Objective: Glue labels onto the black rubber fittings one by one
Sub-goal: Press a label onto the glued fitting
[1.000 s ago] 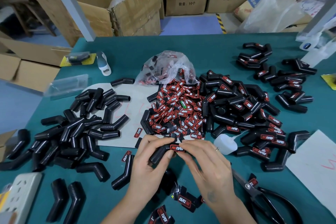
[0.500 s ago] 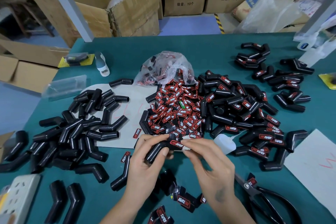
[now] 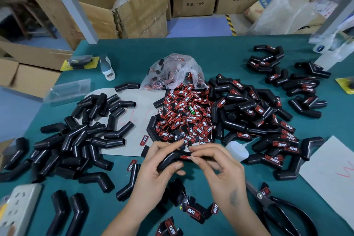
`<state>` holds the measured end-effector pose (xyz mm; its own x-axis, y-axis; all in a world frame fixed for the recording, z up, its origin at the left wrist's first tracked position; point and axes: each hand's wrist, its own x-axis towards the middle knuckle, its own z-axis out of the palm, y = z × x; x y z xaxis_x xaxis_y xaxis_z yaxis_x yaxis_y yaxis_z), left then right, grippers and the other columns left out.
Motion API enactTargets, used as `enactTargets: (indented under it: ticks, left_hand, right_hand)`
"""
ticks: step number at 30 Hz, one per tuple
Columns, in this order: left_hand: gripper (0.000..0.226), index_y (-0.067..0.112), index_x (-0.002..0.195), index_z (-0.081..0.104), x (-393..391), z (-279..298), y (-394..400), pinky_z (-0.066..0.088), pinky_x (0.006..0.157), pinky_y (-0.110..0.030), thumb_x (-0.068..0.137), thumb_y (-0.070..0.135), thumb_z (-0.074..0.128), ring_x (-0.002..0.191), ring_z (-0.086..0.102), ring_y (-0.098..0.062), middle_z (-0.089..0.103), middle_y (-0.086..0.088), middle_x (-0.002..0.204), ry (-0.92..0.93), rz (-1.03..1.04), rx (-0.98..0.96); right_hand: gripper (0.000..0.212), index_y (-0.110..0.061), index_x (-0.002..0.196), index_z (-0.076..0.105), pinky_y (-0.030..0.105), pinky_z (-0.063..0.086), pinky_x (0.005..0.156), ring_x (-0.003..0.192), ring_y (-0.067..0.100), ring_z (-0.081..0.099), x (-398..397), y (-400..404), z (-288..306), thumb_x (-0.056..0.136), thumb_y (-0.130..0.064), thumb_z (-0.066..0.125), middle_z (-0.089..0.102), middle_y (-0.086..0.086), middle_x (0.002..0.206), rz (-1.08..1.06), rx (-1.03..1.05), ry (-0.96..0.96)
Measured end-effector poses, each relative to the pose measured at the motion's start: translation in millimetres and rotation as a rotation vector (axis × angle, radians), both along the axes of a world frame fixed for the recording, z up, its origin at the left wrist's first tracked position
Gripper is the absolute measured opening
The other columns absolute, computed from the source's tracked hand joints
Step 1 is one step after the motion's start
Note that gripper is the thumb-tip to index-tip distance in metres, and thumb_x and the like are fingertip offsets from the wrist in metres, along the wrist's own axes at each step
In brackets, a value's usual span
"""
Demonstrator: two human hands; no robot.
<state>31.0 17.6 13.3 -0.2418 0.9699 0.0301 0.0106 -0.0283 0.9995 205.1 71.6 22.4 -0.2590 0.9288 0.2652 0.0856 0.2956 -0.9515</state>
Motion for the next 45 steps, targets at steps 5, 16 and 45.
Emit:
enactTargets:
  ticks: [5, 16, 45]
  left_hand:
    - [0.048, 0.037, 0.132, 0.072, -1.6, 0.8, -0.8, 0.062, 0.082, -0.027, 0.093, 0.009, 0.068, 0.092, 0.069, -0.033, 0.055, 0.005, 0.111, 0.039, -0.014, -0.012]
    - [0.046, 0.037, 0.129, 0.073, 0.3, 3.0, -0.9, 0.060, 0.083, -0.024, 0.092, 0.010, 0.068, 0.093, 0.070, -0.037, 0.056, 0.009, 0.108, 0.033, -0.015, -0.017]
    - [0.041, 0.033, 0.125, 0.077, 3.3, 4.9, -0.2, 0.063, 0.081, -0.029, 0.090, 0.013, 0.069, 0.089, 0.070, -0.038, 0.055, 0.002, 0.106, -0.029, 0.020, -0.066]
  right_hand:
    - [0.011, -0.025, 0.093, 0.079, 0.021, 0.060, 0.082, 0.104, 0.017, 0.073, -3.1, 0.2, 1.5, 0.092, -0.014, 0.079, 0.074, -0.008, 0.106, -0.002, -0.053, -0.045]
    - [0.015, -0.020, 0.090, 0.079, 0.020, 0.060, 0.081, 0.102, 0.014, 0.073, -3.2, -0.3, 4.9, 0.091, -0.005, 0.078, 0.073, -0.011, 0.105, -0.004, -0.065, -0.120]
    - [0.014, -0.014, 0.088, 0.080, 0.020, 0.061, 0.079, 0.098, 0.012, 0.074, -4.1, 0.9, 6.2, 0.087, 0.001, 0.081, 0.072, -0.013, 0.101, -0.015, -0.032, -0.150]
